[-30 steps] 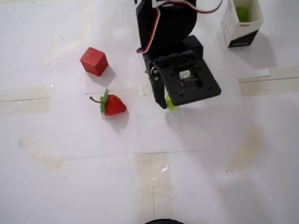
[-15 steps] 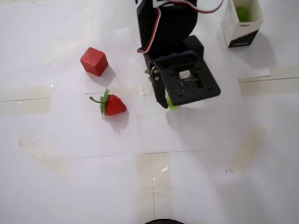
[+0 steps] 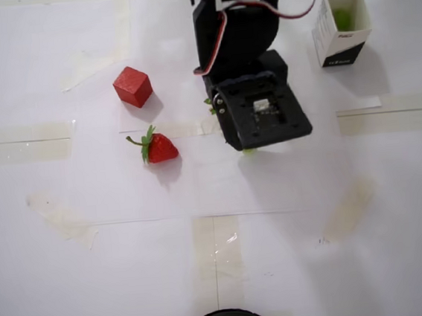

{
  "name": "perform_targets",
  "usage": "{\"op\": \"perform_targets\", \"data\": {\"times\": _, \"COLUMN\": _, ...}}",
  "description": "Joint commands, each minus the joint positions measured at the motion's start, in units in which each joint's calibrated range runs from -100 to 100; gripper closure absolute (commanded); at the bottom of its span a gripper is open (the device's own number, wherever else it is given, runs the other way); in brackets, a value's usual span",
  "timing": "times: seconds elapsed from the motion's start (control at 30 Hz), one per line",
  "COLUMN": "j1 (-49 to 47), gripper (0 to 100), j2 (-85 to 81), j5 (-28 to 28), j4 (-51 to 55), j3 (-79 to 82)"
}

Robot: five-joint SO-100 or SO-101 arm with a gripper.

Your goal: Pick up the grapes and place them in the box.

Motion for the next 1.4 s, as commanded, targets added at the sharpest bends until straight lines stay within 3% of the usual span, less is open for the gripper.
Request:
{"op": "perform_targets", "data": {"times": 0.0, "j1": -0.7, "gripper": 94, "j2": -13.7, "j5": 1.6, "j4": 6.1, "j3": -0.8}}
{"op": "perform_targets", "data": {"times": 0.2, "j1": -3.5, "gripper": 95, "j2": -26.7, "j5": 2.2, "j4": 15.8, "j3": -0.8}}
{"op": "perform_targets", "data": {"times": 0.43, "j1": -13.6, "gripper": 95, "j2": -37.0, "j5": 0.5, "j4": 25.1, "j3": 2.3}}
{"op": "perform_targets", "data": {"times": 0.83, "j1": -31.0, "gripper": 95, "j2": -45.6, "j5": -7.7, "j4": 17.7, "j3": 25.0}}
{"op": "perform_targets", "data": {"times": 1.37, "j1": -32.5, "gripper": 95, "j2": -43.3, "j5": -6.6, "j4": 12.0, "j3": 30.7}}
